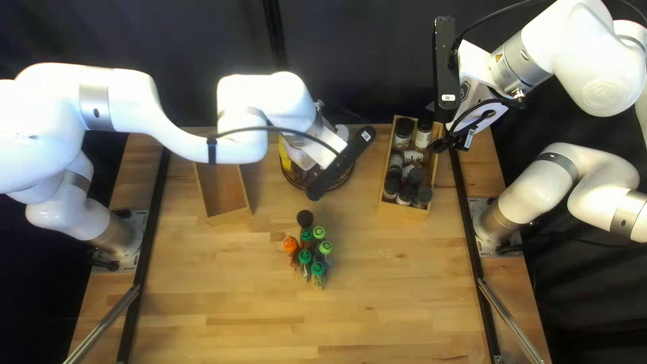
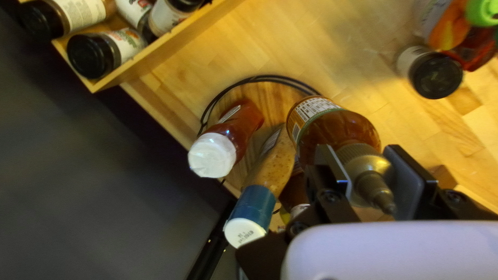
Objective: Separate condiments, baby food and spices and place it in 3 different racks/containers
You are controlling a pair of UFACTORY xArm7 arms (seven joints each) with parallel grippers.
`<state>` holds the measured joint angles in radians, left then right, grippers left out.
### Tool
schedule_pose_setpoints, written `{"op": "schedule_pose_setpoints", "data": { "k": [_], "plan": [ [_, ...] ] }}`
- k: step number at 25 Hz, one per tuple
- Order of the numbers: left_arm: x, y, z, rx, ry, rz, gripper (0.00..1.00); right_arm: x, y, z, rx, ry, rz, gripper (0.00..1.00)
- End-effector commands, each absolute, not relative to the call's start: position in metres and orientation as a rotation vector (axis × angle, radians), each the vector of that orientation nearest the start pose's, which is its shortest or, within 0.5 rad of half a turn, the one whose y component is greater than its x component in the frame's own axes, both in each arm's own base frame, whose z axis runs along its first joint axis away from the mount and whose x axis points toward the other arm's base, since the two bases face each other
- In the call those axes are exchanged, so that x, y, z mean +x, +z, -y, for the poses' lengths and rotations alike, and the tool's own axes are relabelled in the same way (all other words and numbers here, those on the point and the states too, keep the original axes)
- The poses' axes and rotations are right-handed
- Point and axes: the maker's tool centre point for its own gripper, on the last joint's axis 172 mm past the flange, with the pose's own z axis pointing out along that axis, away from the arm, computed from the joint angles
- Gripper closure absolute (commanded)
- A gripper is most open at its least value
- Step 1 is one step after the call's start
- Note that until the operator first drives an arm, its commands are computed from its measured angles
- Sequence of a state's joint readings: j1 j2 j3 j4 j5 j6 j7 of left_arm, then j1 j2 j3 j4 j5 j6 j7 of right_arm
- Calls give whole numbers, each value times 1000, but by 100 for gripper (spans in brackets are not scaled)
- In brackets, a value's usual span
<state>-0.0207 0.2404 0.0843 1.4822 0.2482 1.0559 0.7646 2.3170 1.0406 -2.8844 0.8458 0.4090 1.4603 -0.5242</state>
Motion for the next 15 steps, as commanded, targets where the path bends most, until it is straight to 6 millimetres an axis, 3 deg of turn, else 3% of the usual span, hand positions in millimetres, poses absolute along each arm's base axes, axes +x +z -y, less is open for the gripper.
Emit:
{"op": "schedule_pose_setpoints", "data": {
  "k": [1,15],
  "plan": [
    [596,246,-88,-2581,-63,-1104,100,283,417,53,-3132,-693,-131,0],
    [608,207,-109,-2562,32,-1089,100,283,417,53,-3132,-693,-131,0]
  ]
}}
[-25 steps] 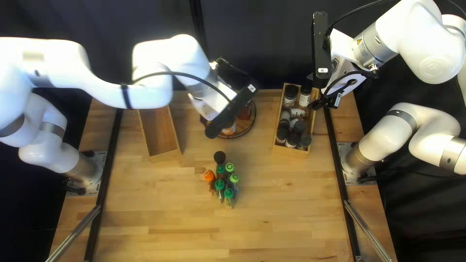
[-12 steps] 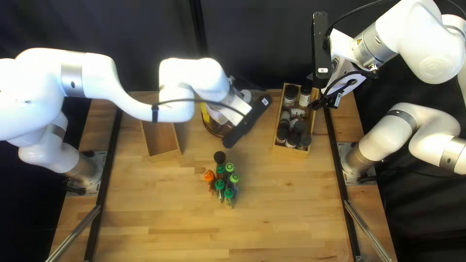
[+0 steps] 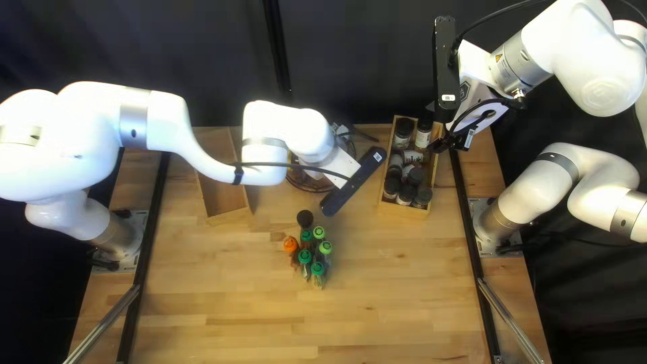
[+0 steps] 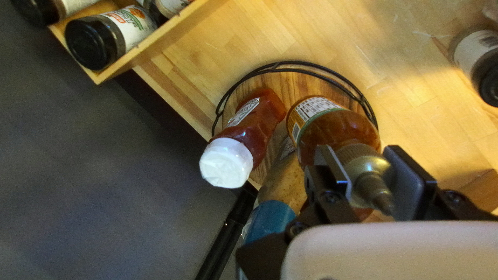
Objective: Separate condiments, baby food and spices and place it in 3 different racks/containers
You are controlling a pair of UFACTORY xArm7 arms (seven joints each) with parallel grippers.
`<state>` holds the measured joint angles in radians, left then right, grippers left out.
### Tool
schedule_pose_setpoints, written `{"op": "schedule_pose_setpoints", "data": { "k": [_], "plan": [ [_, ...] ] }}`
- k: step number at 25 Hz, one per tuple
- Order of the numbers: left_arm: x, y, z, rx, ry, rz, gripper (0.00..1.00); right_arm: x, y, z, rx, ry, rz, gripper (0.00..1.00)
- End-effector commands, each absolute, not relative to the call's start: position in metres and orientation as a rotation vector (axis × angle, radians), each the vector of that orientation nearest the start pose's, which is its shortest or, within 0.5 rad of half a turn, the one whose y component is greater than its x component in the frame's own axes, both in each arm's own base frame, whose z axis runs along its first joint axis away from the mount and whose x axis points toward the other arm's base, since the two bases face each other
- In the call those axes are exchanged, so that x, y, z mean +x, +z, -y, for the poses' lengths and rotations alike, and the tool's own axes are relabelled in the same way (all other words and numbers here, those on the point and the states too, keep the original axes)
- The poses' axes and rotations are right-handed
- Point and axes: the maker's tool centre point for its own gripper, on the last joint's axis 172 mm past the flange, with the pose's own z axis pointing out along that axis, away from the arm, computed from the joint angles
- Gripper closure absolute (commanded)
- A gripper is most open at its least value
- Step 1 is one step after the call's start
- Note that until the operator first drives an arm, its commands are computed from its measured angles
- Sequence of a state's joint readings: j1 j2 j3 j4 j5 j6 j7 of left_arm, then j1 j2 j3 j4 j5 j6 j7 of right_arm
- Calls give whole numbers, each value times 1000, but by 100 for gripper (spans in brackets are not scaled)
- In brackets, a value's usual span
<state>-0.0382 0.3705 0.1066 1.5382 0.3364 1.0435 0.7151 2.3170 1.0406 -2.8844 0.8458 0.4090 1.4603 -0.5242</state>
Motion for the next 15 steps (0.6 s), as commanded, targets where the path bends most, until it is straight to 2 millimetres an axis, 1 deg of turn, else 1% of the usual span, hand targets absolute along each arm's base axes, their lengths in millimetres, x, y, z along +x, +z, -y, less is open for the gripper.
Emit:
{"op": "schedule_pose_setpoints", "data": {
  "k": [1,10,15],
  "plan": [
    [607,206,-110,-2564,33,-1088,100,283,417,53,-3132,-693,-131,0],
    [605,184,-126,-2593,30,-1065,100,283,417,53,-3132,-693,-131,0],
    [602,180,-129,-2606,34,-1057,100,283,417,53,-3132,-693,-131,0]
  ]
}}
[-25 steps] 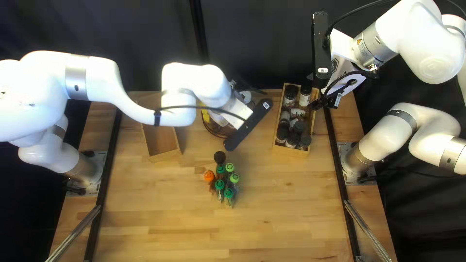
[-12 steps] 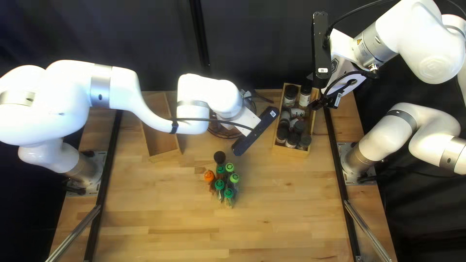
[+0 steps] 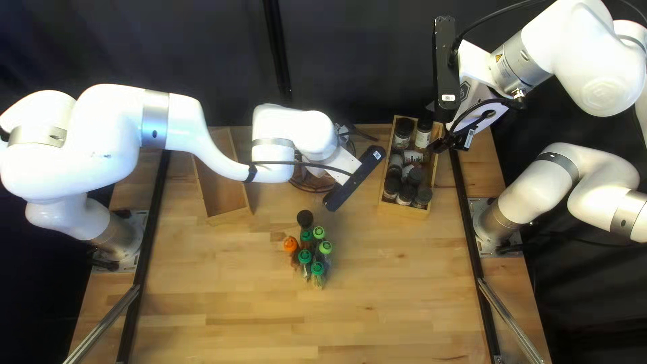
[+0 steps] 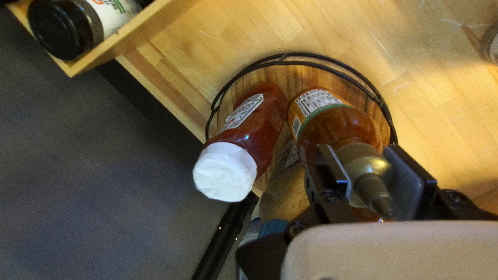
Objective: Separate condiments, baby food and spices and place it in 3 different racks/containers
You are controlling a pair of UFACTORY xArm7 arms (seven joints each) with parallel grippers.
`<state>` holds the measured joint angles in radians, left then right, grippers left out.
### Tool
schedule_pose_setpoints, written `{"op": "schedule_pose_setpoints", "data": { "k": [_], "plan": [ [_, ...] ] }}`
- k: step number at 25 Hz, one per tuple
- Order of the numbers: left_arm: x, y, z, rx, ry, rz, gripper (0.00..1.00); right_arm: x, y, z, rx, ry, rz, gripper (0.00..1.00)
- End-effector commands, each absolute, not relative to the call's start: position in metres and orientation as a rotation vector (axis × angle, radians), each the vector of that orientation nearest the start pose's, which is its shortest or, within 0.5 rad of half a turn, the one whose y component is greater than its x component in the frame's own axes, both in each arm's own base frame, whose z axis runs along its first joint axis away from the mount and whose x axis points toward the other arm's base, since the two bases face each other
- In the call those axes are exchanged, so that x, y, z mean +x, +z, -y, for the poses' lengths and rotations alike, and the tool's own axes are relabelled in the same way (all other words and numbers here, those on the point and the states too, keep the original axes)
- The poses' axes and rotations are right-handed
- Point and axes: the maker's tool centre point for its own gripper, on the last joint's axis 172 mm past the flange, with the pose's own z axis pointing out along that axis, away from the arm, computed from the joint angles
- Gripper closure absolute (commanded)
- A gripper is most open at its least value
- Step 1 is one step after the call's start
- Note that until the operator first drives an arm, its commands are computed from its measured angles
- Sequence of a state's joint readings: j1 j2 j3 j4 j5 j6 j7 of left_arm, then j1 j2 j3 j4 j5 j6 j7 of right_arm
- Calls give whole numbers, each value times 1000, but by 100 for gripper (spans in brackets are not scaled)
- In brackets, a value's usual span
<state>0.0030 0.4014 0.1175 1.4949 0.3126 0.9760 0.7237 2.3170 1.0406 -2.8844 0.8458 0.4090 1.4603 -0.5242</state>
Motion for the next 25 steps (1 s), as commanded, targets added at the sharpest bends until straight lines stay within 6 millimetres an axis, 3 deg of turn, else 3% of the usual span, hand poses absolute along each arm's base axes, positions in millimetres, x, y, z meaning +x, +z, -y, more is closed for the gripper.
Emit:
{"op": "schedule_pose_setpoints", "data": {
  "k": [1,4,8,11,13,14,15,16,17,18,21,25],
  "plan": [
    [601,179,-130,-2608,34,-1055,100,283,417,53,-3132,-693,-131,0],
    [600,177,-132,-2622,36,-1050,92,283,417,53,-3132,-693,-131,0],
    [600,175,-136,-2654,44,-1039,67,283,417,53,-3132,-693,-131,0],
    [601,176,-138,-2674,47,-1031,72,283,417,53,-3132,-693,-131,0],
    [601,177,-140,-2688,46,-1029,69,283,417,53,-3132,-693,-131,0],
    [601,177,-141,-2692,45,-1028,64,283,417,53,-3132,-693,-131,0],
    [601,177,-141,-2697,45,-1027,54,283,417,53,-3132,-693,-131,0],
    [600,177,-141,-2700,45,-1027,36,283,417,53,-3132,-693,-131,0],
    [599,177,-141,-2704,47,-1027,29,283,417,53,-3132,-693,-131,0],
    [598,177,-141,-2707,47,-1026,12,283,417,53,-3132,-693,-131,0],
    [597,176,-141,-2714,49,-1023,0,283,417,53,-3132,-693,-131,0],
    [597,183,-137,-2716,49,-1020,0,283,417,53,-3132,-693,-131,0]
  ]
}}
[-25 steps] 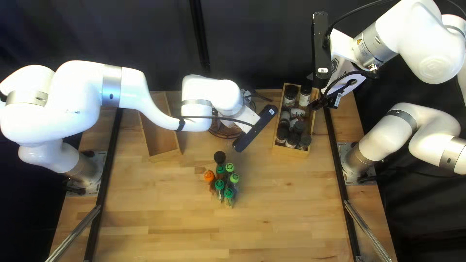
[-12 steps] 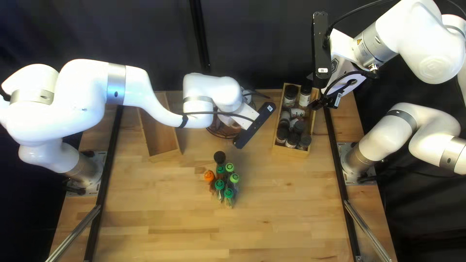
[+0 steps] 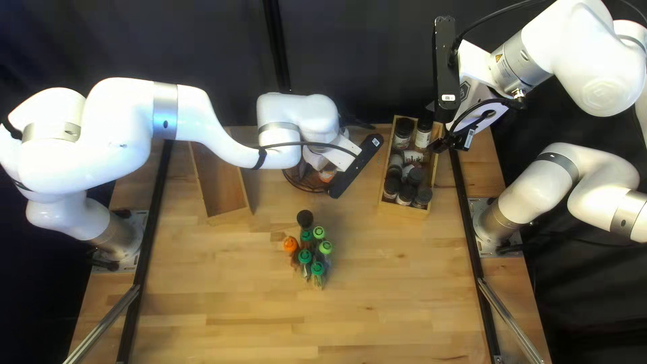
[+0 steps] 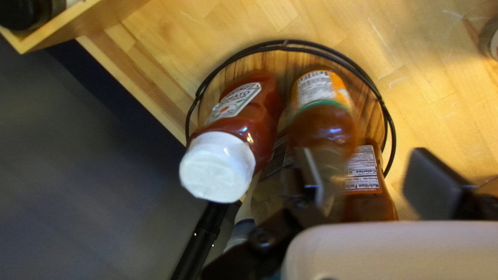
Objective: Separate condiments, baby food and spices and place it in 3 different racks/containers
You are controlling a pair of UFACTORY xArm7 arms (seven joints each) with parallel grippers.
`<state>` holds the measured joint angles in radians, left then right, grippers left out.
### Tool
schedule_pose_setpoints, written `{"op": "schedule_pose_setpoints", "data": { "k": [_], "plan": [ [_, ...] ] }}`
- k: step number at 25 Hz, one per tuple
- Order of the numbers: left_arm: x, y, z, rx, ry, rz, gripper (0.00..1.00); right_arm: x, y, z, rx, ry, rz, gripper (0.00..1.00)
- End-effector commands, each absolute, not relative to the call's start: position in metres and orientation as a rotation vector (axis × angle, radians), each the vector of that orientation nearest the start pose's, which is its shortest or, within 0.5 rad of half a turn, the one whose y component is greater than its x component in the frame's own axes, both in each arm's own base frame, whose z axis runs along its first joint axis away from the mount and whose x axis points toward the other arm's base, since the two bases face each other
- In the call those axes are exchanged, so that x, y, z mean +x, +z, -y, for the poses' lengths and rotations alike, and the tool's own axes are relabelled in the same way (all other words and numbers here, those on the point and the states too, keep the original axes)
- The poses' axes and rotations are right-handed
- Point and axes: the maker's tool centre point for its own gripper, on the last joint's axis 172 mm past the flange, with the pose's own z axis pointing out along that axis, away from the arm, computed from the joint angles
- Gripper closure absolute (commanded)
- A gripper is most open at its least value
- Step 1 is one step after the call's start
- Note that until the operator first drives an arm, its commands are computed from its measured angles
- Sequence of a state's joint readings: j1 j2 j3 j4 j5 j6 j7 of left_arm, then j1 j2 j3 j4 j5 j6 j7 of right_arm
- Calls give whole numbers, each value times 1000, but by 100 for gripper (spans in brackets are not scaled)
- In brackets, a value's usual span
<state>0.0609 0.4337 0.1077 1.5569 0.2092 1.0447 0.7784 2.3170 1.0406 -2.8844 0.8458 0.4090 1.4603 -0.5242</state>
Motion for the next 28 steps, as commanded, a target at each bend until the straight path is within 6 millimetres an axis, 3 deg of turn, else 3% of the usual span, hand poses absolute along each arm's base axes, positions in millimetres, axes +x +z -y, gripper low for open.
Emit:
{"op": "schedule_pose_setpoints", "data": {
  "k": [1,6,12,16,18,21,25,28],
  "plan": [
    [597,185,-135,-2716,49,-1020,0,283,417,53,-3132,-693,-131,0],
    [589,210,-105,-2747,26,-1042,0,283,417,53,-3132,-693,-131,0],
    [548,246,-31,-2932,-112,-1118,0,283,417,53,-3132,-693,-131,0],
    [519,257,11,-3020,-184,-1014,0,283,417,53,-3132,-693,-131,0],
    [501,262,26,-3053,-240,-865,0,283,417,53,-3132,-693,-131,0],
    [487,257,34,-3049,-309,-691,0,283,417,53,-3132,-693,-131,0],
    [467,236,52,-3039,-395,-495,0,283,417,53,-3132,-693,-131,0],
    [466,220,60,-3042,-438,-426,0,283,417,53,-3132,-693,-131,0]
  ]
}}
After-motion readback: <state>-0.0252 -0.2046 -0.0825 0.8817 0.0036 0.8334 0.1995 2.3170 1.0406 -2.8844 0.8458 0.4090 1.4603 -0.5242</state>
